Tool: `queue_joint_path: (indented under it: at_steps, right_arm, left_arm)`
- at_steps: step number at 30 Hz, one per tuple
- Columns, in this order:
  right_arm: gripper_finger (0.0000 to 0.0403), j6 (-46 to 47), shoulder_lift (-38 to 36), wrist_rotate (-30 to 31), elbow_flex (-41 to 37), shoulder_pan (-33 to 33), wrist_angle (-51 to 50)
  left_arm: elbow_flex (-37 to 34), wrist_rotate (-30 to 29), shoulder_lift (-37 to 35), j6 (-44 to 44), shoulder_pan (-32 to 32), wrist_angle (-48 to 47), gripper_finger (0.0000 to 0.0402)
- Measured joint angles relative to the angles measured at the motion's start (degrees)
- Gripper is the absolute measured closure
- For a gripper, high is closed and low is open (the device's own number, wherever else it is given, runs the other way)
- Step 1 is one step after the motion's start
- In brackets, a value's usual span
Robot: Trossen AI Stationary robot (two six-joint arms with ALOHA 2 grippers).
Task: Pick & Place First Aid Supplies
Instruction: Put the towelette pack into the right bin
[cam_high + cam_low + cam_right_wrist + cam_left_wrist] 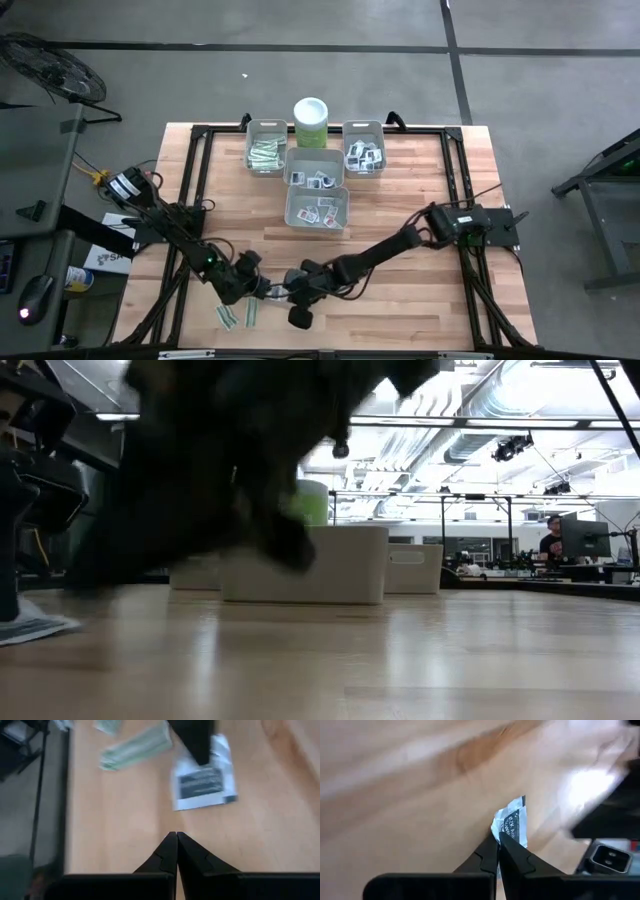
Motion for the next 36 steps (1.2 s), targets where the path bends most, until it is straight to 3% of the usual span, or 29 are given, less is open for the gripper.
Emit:
queue_joint_path:
  at_steps: [7, 15, 18, 30, 36]
  right_arm:
    - [0.0402, -1.3, -9.4, -0.1, 0.3, -0.1, -7.7]
    - [0.0402, -4.0, -18.0, 1.6, 0.4, -1.4, -8.7]
    - [0.0396, -5.9, -20.9, 4.0, 0.4, -2.0, -9.5]
    - [0.0260, -11.2, -28.7, 14.0, 0.5, -2.9, -15.2]
    - [0.0228, -9.7, -28.6, 16.4, 0.4, -3.1, -15.1]
  left_arm:
    - [-0.2, -8.9, -6.5, 16.5, 0.0, 0.3, 0.0400]
    - [4.0, -19.7, -15.4, 52.6, 0.0, 2.3, 0.0401]
    - [5.7, -23.5, -17.4, 62.2, 0.0, 2.2, 0.0401]
    - [7.9, -34.8, -23.4, 80.8, 0.0, 3.3, 0.0401]
    - [7.9, -36.8, -27.7, 90.1, 0.0, 4.5, 0.0401]
